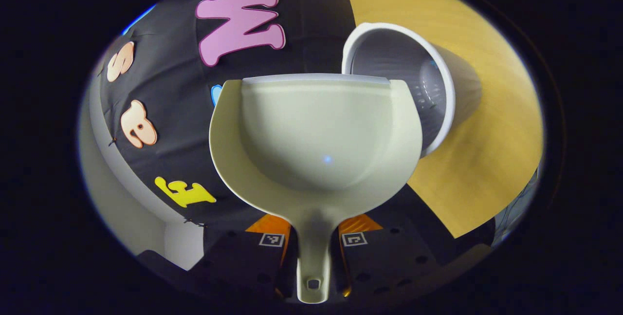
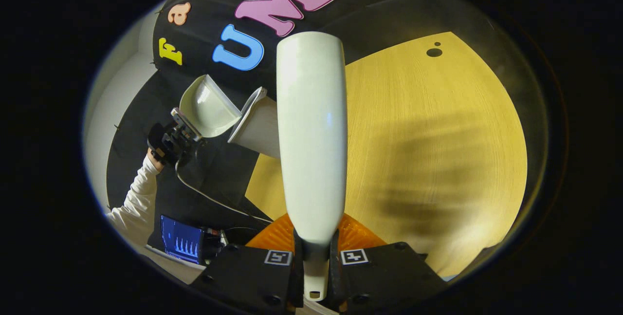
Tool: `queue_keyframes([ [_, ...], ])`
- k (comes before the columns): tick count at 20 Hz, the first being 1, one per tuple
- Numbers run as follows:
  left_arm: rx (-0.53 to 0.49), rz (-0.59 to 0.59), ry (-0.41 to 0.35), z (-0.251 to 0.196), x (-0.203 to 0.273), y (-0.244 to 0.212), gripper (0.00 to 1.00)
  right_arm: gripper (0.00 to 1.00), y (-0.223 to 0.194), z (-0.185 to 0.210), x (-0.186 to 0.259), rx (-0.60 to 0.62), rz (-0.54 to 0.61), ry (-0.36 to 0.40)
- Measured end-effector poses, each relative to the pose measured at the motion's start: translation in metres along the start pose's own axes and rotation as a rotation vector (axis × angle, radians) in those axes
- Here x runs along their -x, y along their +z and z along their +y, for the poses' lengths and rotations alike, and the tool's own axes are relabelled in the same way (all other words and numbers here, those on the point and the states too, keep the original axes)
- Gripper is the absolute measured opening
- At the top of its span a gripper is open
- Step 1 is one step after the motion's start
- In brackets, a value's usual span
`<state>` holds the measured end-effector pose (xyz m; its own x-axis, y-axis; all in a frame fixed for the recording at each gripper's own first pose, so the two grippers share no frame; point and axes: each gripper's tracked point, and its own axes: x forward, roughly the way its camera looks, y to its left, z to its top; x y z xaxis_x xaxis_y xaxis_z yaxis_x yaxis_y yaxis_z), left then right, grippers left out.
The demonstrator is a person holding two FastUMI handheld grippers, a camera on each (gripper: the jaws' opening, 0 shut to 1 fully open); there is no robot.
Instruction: Pick up the small broom and dustpan from the desktop, sweep the trash into the dustpan with the broom, and then empty the trash into the garbage bin.
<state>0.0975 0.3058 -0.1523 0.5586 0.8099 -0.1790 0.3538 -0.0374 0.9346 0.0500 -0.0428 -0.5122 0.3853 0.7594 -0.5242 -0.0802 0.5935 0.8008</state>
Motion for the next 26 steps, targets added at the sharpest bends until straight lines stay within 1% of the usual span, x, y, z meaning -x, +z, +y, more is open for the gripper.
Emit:
queue_keyframes([
  [1, 0.101, -0.03, -0.012, -0.003, 0.004, 0.008, 0.24, 0.22, 0.002, 0.001, 0.001, -0.003, -0.004, -0.003],
  [3, 0.339, -0.105, -0.061, -0.011, 0.02, 0.031, 0.24, 0.22, 0.006, 0.008, 0.002, 0.001, -0.016, -0.01],
  [4, 0.455, -0.15, -0.093, -0.014, 0.034, 0.047, 0.27, 0.22, 0.01, 0.011, 0.002, 0.01, -0.023, -0.017],
  [5, 0.573, -0.207, -0.13, -0.016, 0.055, 0.066, 0.27, 0.22, 0.015, 0.015, 0.001, 0.023, -0.03, -0.025],
  [6, 0.661, -0.254, -0.168, -0.017, 0.07, 0.084, 0.27, 0.22, 0.021, 0.02, 0.002, 0.041, -0.042, -0.036],
  [8, 0.845, -0.349, -0.301, -0.025, 0.106, 0.122, 0.26, 0.22, 0.038, 0.032, 0.003, 0.088, -0.07, -0.067],
  [10, 0.968, -0.402, -0.46, -0.047, 0.139, 0.156, 0.27, 0.22, 0.057, 0.046, 0.002, 0.111, -0.1, -0.097],
  [11, 1.011, -0.407, -0.539, -0.06, 0.151, 0.169, 0.24, 0.22, 0.067, 0.05, 0.0, 0.112, -0.119, -0.122],
  [12, 1.063, -0.388, -0.627, -0.077, 0.164, 0.179, 0.27, 0.22, 0.074, 0.051, -0.005, 0.112, -0.136, -0.164],
  [13, 1.114, -0.358, -0.728, -0.098, 0.176, 0.189, 0.27, 0.22, 0.079, 0.047, -0.01, 0.099, -0.139, -0.22],
  [14, 1.161, -0.311, -0.849, -0.126, 0.189, 0.198, 0.24, 0.22, 0.082, 0.045, -0.018, 0.073, -0.144, -0.263],
  [15, 1.203, -0.258, -0.969, -0.158, 0.202, 0.206, 0.23, 0.22, 0.082, 0.041, -0.026, 0.049, -0.14, -0.296],
  [16, 1.233, -0.2, -1.064, -0.191, 0.212, 0.206, 0.27, 0.22, 0.073, 0.034, -0.035, 0.044, -0.118, -0.342],
  [17, 1.236, -0.129, -1.129, -0.219, 0.219, 0.205, 0.27, 0.22, 0.065, 0.025, -0.043, 0.044, -0.092, -0.383],
  [18, 1.228, -0.062, -1.166, -0.245, 0.216, 0.206, 0.25, 0.22, 0.053, 0.015, -0.054, 0.04, -0.061, -0.417],
  [20, 1.176, 0.056, -1.194, -0.284, 0.212, 0.201, 0.27, 0.22, 0.022, 0.007, -0.072, 0.003, 0.045, -0.435],
  [22, 1.11, 0.134, -1.2, -0.306, 0.213, 0.192, 0.27, 0.22, -0.002, -0.005, -0.091, -0.021, 0.102, -0.457],
  [23, 1.094, 0.169, -1.209, -0.318, 0.212, 0.187, 0.27, 0.22, -0.013, -0.012, -0.098, -0.025, 0.139, -0.476],
  [25, 1.092, 0.238, -1.256, -0.336, 0.219, 0.187, 0.27, 0.22, -0.033, -0.025, -0.108, -0.037, 0.199, -0.506],
  [26, 1.094, 0.271, -1.282, -0.328, 0.22, 0.189, 0.27, 0.22, -0.04, -0.032, -0.111, -0.045, 0.218, -0.526],
])
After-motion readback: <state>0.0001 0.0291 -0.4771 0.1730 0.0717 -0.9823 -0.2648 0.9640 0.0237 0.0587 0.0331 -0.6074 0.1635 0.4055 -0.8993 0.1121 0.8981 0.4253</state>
